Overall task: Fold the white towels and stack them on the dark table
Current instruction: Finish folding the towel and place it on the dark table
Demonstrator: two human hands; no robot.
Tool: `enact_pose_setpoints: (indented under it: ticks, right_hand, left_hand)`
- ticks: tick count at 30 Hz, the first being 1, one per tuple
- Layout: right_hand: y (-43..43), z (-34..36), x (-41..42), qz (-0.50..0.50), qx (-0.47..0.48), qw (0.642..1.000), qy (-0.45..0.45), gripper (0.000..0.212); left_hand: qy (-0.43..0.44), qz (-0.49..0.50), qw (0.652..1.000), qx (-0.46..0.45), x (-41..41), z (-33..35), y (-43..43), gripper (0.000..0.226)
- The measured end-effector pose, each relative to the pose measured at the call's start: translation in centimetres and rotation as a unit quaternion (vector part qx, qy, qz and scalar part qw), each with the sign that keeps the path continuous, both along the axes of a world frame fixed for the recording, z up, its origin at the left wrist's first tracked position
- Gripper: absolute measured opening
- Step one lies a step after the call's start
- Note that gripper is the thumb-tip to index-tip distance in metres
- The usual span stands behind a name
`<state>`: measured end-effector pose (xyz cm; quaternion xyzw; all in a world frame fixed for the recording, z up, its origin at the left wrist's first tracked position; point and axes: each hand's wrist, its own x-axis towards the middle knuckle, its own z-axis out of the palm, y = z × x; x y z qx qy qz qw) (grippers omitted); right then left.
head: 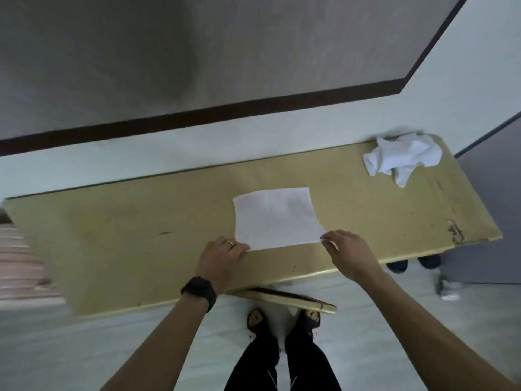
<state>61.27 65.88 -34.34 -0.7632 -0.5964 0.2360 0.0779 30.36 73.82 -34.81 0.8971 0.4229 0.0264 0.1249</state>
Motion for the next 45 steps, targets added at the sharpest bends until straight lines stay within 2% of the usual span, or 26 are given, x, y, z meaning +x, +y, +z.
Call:
enact_pose_setpoints:
  ticks: [2,5,9,14,20,26,30,35,37,39,41,45]
  right_hand:
    - [-1.2,-1.2,-0.5,0.016,-0.055,0.998,0.006,0.025]
    - [-2.3,-2.2,-0.6,0.021,-0.086,0.996,0.02,0.024]
    - [-0.5,-2.7,-0.2,-0.053,-0.082,0.992,0.086,0.022]
    - [4.2,-4.0,0.5,-0.18,-0.006,0.971,0.158,0.015]
    - [8.9,-7.8,0.2,-0.223,0.011,0.959,0.173,0.016]
    - [10.3,-9.5,0.4,-0.216,0.003,0.966,0.142,0.019]
    - [10.8,-9.7,0.4,-0.205,0.002,0.971,0.124,0.015]
    - [10.8,-10.0,0.2,-0.162,0.016,0.984,0.073,0.009]
    - [10.7,-9.9,0.1,-0.151,0.011,0.987,0.063,0.011]
    - [10.7,-9.9,-0.2,-0.129,0.012,0.991,0.028,0.02]
    - [10.8,-10.0,-0.6,-0.073,0.051,0.996,-0.027,0.027]
    - [11.5,-11.3,-1.3,0.054,0.138,0.988,-0.044,0.013]
  left_hand:
    - [0.014,0.0,0.998,-0.06,-0.4,-1.6,-1.4,0.029]
    - [0.011,0.054,0.985,-0.166,-0.2,-2.2,-2.2,0.027]
    - [-0.064,0.182,0.946,-0.26,0.5,-2.4,-0.1,0.022]
    - [-0.203,0.329,0.881,-0.275,1.5,-3.6,4.5,0.015]
    - [-0.198,0.38,0.865,-0.261,2.0,-7.6,7.4,0.018]
    - [-0.165,0.384,0.878,-0.233,1.8,-9.6,7.8,0.023]
    - [-0.139,0.393,0.878,-0.237,2.2,-9.6,8.2,0.019]
    - [-0.093,0.371,0.899,-0.213,2.4,-9.5,8.3,0.009]
    - [-0.064,0.36,0.909,-0.2,2.6,-9.3,8.2,0.012]
    - [-0.023,0.322,0.934,-0.154,2.8,-9.2,8.0,0.02]
    - [0.006,0.247,0.965,-0.086,3.4,-9.2,7.9,0.027]
    - [0.016,0.144,0.988,-0.059,5.3,-9.1,8.6,0.029]
